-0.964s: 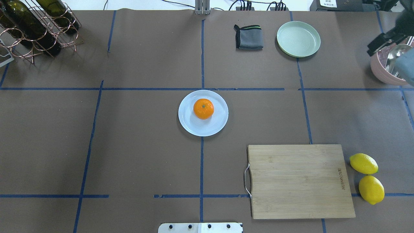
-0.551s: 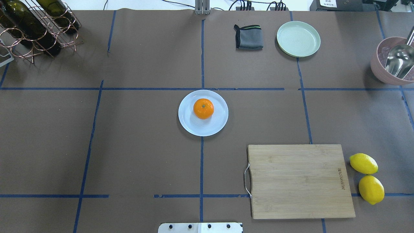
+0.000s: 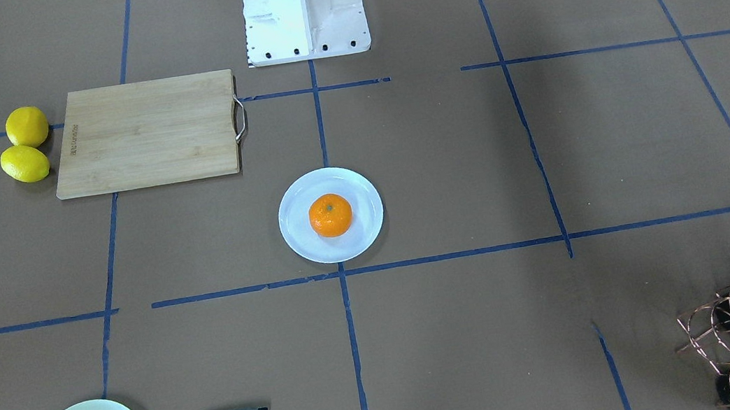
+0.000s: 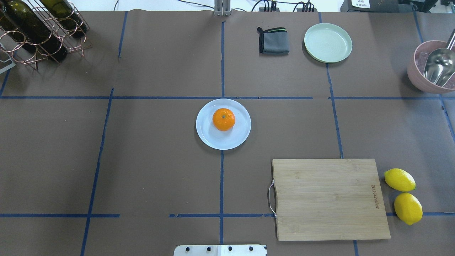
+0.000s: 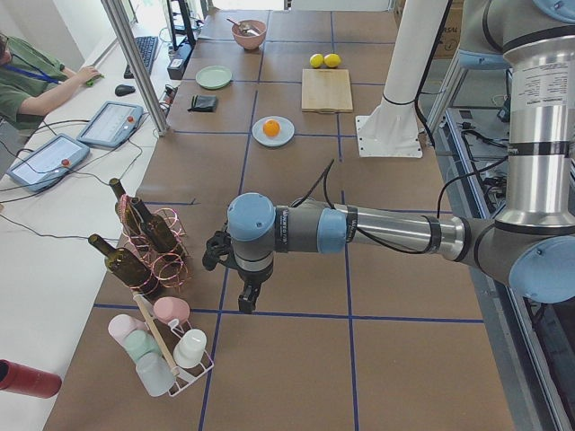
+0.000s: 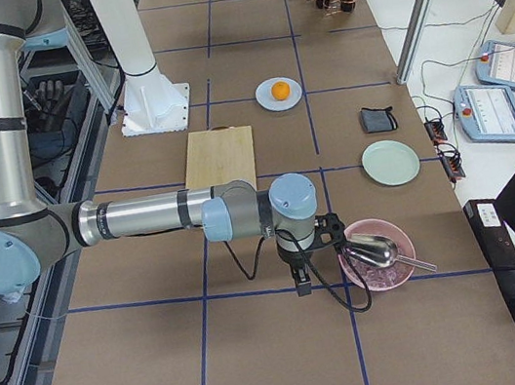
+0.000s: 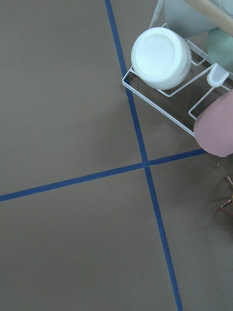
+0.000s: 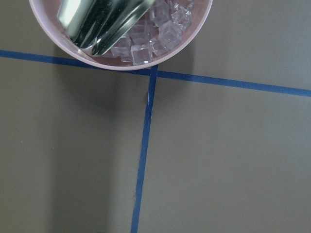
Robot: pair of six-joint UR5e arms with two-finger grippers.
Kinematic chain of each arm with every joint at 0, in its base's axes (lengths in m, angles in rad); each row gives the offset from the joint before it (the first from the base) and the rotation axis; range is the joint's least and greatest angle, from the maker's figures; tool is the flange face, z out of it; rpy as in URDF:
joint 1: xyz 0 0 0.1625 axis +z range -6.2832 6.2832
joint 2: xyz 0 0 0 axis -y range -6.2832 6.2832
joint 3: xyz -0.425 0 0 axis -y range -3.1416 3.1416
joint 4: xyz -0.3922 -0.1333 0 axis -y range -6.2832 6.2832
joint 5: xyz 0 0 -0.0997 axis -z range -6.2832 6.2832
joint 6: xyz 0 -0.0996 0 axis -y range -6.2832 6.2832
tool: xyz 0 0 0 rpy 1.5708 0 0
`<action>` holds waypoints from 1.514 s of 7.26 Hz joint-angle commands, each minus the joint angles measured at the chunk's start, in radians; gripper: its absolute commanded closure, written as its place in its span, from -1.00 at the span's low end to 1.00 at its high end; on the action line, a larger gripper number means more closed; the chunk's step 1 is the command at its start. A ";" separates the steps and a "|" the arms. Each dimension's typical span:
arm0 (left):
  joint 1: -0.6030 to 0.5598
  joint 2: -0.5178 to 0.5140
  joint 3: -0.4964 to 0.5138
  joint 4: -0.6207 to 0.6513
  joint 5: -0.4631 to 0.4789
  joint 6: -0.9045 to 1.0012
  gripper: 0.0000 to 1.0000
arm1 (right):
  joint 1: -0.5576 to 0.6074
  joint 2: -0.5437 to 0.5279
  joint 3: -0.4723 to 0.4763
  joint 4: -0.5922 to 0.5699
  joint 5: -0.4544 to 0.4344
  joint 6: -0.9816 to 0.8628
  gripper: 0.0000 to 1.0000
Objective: Pick orange to plate
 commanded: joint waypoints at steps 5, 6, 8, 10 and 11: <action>-0.005 0.041 -0.030 0.002 0.011 -0.001 -1.00 | 0.002 0.003 0.003 0.000 0.011 0.002 -1.00; -0.006 0.041 -0.029 0.002 0.011 -0.001 -1.00 | 0.002 0.003 0.003 0.000 0.011 0.002 -1.00; -0.005 0.042 -0.029 0.002 0.011 -0.001 -1.00 | 0.002 0.003 0.003 0.000 0.011 0.001 -1.00; -0.005 0.042 -0.027 0.000 0.011 -0.001 -1.00 | 0.002 0.000 0.003 0.002 0.011 0.001 -1.00; -0.005 0.042 -0.029 0.000 0.011 -0.001 -1.00 | 0.002 0.000 0.003 0.000 0.012 0.002 -1.00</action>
